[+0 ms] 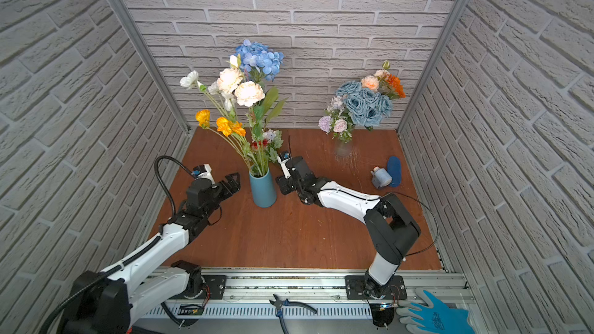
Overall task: Arrange flowers in a vase
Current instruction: Move the vase to the center of the table, then pick up the flower from the top-center of the table.
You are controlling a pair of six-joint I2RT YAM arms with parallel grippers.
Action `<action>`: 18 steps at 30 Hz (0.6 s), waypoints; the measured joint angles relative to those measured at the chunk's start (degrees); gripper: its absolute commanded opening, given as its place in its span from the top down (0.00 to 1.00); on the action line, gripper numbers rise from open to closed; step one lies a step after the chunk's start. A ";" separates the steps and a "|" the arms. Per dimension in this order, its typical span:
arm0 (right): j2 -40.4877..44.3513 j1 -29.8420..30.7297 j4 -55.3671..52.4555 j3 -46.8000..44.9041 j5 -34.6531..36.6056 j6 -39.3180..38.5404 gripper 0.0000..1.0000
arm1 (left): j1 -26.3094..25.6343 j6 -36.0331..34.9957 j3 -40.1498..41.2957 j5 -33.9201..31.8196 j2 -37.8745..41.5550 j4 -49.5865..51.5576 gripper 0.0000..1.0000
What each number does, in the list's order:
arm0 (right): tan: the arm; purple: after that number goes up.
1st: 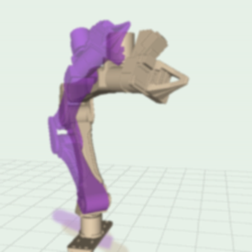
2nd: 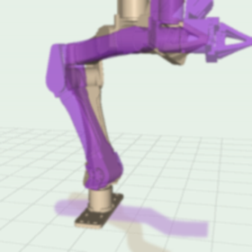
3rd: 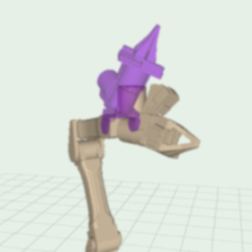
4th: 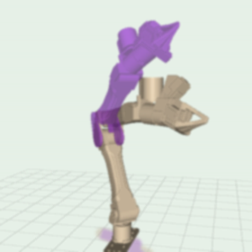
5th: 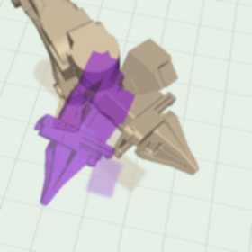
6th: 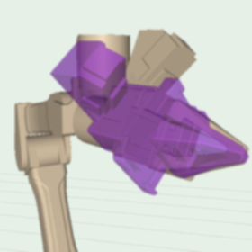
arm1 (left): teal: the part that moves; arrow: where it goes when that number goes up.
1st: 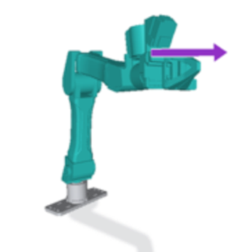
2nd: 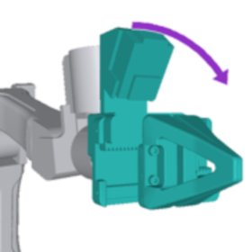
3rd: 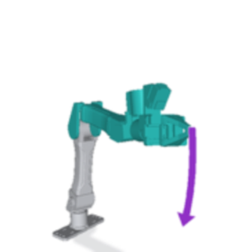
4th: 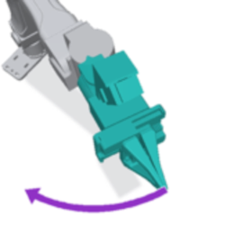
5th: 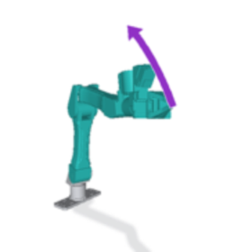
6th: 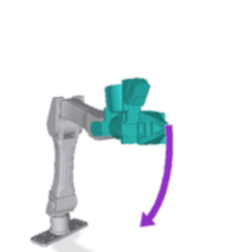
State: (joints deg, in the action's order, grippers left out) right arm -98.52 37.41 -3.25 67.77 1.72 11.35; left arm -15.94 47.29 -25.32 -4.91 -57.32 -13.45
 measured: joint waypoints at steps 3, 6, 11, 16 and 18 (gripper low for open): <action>-4.42 -2.43 -3.63 6.45 -1.01 -1.53 0.49 | 1.46 -0.87 -0.24 1.70 0.15 0.44 0.02; -10.34 -4.24 -7.04 13.07 -2.49 -3.15 0.49 | 2.14 -1.75 -1.53 3.67 -0.33 1.11 0.02; -20.31 -5.60 -10.91 22.51 -3.32 -5.90 0.49 | 2.62 -3.15 -4.83 6.16 -2.16 1.40 0.02; -28.11 -5.53 -14.80 30.73 -3.76 -7.80 0.49 | 2.84 -3.82 -5.60 6.88 -2.93 1.51 0.02; -30.64 -5.53 -16.02 33.75 -3.67 -8.39 0.50 | 2.89 -3.93 -5.60 7.10 -3.19 1.55 0.02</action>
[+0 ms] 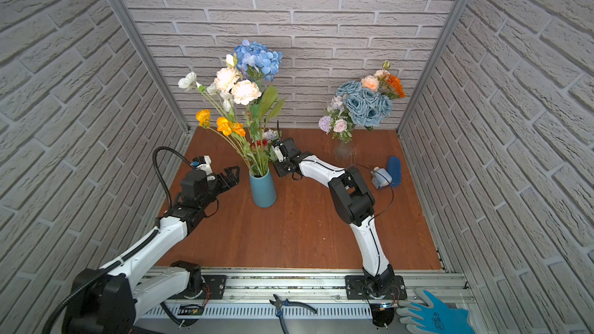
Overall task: Arrange flowers in a vase
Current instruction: Pick up the flower from the top-center of the table.
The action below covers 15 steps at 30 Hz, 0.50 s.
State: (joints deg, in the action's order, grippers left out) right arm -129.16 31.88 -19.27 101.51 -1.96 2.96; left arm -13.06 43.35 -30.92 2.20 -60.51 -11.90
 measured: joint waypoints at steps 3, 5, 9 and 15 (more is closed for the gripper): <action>-3.50 0.00 -1.38 4.17 0.68 -0.55 0.52 | 0.15 -0.11 0.00 0.33 -0.17 0.04 0.02; -5.70 0.00 -2.21 6.82 0.96 -0.81 0.56 | 0.22 -0.13 0.00 0.46 -0.17 0.04 0.02; -8.22 0.00 -3.23 9.16 1.75 -0.98 0.59 | 0.26 -0.15 0.00 0.59 -0.15 0.07 0.02; -9.68 0.00 -3.93 10.69 2.29 -1.31 0.80 | 0.66 -0.22 0.02 0.66 0.39 0.24 0.02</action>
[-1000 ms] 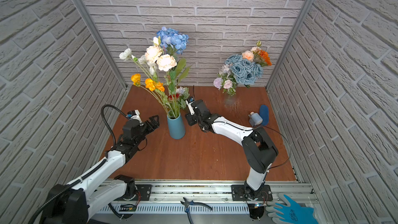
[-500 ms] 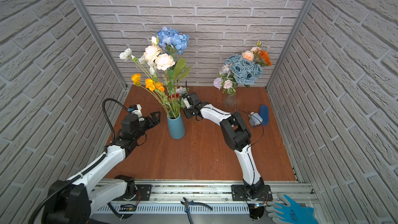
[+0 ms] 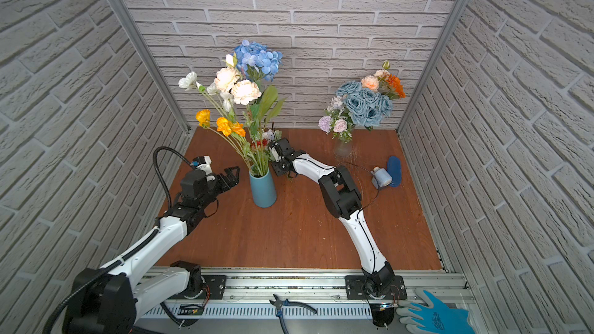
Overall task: Arrange flowers in a vase
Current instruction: Pick up the flower from the top-center of the table.
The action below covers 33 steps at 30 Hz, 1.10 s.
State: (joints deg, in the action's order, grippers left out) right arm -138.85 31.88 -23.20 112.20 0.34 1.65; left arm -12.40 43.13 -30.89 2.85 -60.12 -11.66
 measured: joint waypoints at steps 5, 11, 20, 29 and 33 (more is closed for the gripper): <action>-0.35 -0.02 -0.28 0.57 0.28 0.07 0.94 | 0.44 0.00 0.20 -0.02 1.31 0.13 0.02; 2.51 -0.57 2.58 -4.96 0.52 1.22 0.94 | 0.57 0.02 0.24 0.07 1.79 0.11 0.02; 23.98 -4.04 8.28 -25.62 -0.46 6.49 0.94 | 0.79 -0.74 1.16 4.42 1.84 -2.27 0.02; 46.56 -5.51 10.25 -37.92 -0.04 11.28 0.95 | 0.79 -1.75 4.37 11.19 8.35 -6.05 0.03; 56.02 -5.46 10.47 -42.62 -0.59 13.92 0.95 | 0.79 -0.50 7.61 14.53 10.12 -8.98 0.06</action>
State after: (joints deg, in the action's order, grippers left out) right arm -82.83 26.41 -12.73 69.58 -0.25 15.57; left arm -11.62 42.63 -23.29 17.39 -50.00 -20.64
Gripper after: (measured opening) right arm 0.088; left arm 0.944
